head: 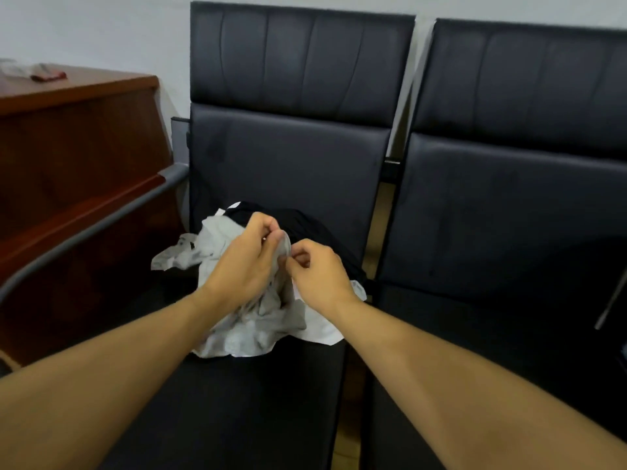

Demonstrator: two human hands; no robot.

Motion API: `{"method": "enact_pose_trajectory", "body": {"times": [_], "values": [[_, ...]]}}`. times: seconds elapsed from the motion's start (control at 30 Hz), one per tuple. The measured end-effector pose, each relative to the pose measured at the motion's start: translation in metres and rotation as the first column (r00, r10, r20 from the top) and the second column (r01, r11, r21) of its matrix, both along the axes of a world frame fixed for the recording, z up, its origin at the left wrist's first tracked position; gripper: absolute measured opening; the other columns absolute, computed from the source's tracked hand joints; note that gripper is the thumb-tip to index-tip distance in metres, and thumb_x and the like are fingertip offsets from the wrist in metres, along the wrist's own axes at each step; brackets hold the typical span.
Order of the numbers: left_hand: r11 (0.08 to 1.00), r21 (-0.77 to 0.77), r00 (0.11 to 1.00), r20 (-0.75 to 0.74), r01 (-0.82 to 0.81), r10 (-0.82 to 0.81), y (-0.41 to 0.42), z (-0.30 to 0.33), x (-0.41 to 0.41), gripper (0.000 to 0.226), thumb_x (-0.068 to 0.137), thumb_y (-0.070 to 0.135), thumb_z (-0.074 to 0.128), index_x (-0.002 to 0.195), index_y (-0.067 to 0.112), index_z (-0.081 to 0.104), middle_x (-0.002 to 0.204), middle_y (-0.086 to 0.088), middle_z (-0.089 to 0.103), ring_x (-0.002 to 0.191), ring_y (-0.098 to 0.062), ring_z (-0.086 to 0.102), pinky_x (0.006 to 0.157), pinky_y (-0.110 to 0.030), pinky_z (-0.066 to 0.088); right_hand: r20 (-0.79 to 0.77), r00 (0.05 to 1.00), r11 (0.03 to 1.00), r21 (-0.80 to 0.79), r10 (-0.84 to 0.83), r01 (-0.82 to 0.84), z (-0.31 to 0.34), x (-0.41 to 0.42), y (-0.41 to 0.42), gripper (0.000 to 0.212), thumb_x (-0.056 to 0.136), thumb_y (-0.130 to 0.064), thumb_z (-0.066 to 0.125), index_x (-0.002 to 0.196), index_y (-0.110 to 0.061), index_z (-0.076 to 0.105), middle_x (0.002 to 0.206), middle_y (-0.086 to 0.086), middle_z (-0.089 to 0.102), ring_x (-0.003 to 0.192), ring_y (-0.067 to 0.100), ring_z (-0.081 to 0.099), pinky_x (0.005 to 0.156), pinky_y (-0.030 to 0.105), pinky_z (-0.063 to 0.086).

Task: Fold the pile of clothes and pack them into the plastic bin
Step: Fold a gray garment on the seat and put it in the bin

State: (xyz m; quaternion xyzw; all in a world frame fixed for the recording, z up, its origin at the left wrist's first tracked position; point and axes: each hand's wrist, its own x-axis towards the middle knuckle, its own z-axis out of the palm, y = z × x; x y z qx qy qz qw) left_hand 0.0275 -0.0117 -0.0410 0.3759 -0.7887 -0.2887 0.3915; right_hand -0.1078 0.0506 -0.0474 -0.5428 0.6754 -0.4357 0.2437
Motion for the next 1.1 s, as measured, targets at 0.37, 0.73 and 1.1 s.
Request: {"method": "enact_pose_trajectory", "body": {"times": [0.37, 0.73, 1.1], "values": [[0.980, -0.161, 0.990, 0.102, 0.115, -0.100, 0.084, 0.143, -0.062, 0.013, 0.106, 0.043, 0.037, 0.104, 0.031, 0.042, 0.074, -0.011, 0.065, 0.062, -0.028, 0.060, 0.060, -0.052, 0.051, -0.046, 0.999, 0.998, -0.066, 0.011, -0.014, 0.139, -0.074, 0.118, 0.019, 0.102, -0.043, 0.052, 0.104, -0.024, 0.056, 0.078, -0.003, 0.063, 0.061, 0.011, 0.054, 0.060, 0.035, 0.046], [0.950, -0.256, 0.980, 0.129, 0.181, -0.152, 0.175, 0.214, -0.129, 0.018, 0.108, 0.040, 0.031, 0.109, 0.024, 0.039, 0.082, -0.018, 0.063, 0.074, -0.041, 0.061, 0.063, -0.055, 0.050, -0.354, 0.935, 0.964, 0.244, -0.012, 0.104, 0.202, -0.181, 0.267, 0.027, 0.079, -0.053, 0.081, 0.088, -0.029, 0.073, 0.082, -0.012, 0.074, 0.074, 0.005, 0.070, 0.070, 0.027, 0.056], [0.965, -0.083, 0.968, 0.060, 0.250, -0.246, 0.195, 0.195, -0.159, 0.012, 0.106, 0.033, 0.043, 0.097, 0.026, 0.048, 0.064, -0.003, 0.062, 0.050, -0.015, 0.060, 0.050, -0.030, 0.048, 0.224, 0.971, 0.878, 0.478, -0.084, -0.035, 0.193, -0.222, 0.328, 0.050, 0.090, -0.047, 0.071, 0.119, -0.007, 0.070, 0.112, 0.008, 0.076, 0.105, 0.024, 0.073, 0.098, 0.042, 0.054]]}}
